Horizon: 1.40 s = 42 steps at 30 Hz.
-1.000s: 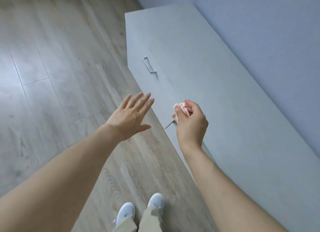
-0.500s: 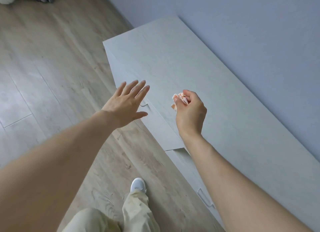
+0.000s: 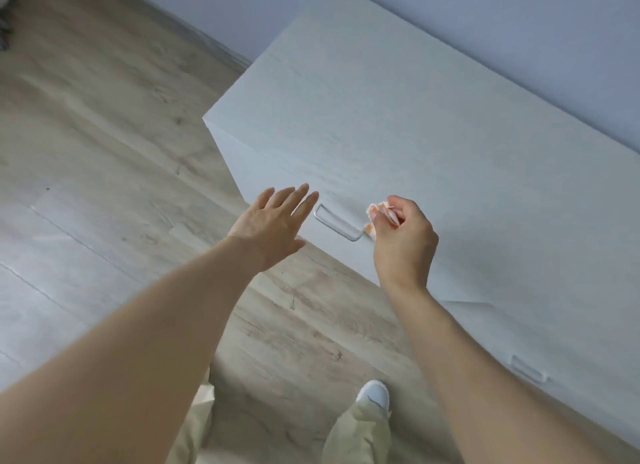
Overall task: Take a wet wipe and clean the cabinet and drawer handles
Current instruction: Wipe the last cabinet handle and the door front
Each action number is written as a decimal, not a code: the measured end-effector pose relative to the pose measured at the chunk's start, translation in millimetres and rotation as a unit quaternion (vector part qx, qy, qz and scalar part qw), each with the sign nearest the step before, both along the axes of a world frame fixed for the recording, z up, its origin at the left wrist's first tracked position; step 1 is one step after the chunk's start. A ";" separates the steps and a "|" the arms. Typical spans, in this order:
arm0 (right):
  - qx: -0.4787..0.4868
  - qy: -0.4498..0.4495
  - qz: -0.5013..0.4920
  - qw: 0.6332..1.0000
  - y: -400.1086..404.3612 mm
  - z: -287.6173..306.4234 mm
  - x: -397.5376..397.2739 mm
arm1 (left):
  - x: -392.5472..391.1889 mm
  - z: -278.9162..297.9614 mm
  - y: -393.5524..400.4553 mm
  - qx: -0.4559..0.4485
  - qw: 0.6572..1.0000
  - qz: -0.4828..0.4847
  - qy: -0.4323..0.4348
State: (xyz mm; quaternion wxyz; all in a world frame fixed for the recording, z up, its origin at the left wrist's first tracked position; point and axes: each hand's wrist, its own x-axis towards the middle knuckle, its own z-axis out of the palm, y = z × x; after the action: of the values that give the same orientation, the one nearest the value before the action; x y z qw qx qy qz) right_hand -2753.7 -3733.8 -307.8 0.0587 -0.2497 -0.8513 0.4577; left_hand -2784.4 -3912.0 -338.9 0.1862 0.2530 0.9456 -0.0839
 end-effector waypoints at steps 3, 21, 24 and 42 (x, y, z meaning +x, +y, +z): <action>-0.004 0.007 -0.033 0.999 -30.0 -28.9 2.6 | -3.7 -35.4 -19.7 -0.007 0.999 -0.033 0.008; 0.086 0.454 -0.217 0.860 -29.7 -233.5 14.5 | -73.3 -304.8 -3.8 0.349 0.847 -0.065 0.396; 0.069 0.471 -0.194 0.858 -31.8 -240.3 7.2 | -81.4 -316.8 11.0 0.412 0.806 -0.043 0.423; -0.092 0.499 -0.208 0.836 -32.1 -249.1 -11.1 | -72.0 -319.9 44.9 0.570 0.754 0.054 0.321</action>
State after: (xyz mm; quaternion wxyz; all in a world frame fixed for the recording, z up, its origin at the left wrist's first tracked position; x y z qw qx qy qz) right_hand -2764.8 -3765.9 -556.9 0.5460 -0.1629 -0.5889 0.5732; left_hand -2856.4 -3867.1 -658.7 -0.3025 0.2187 0.8346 0.4051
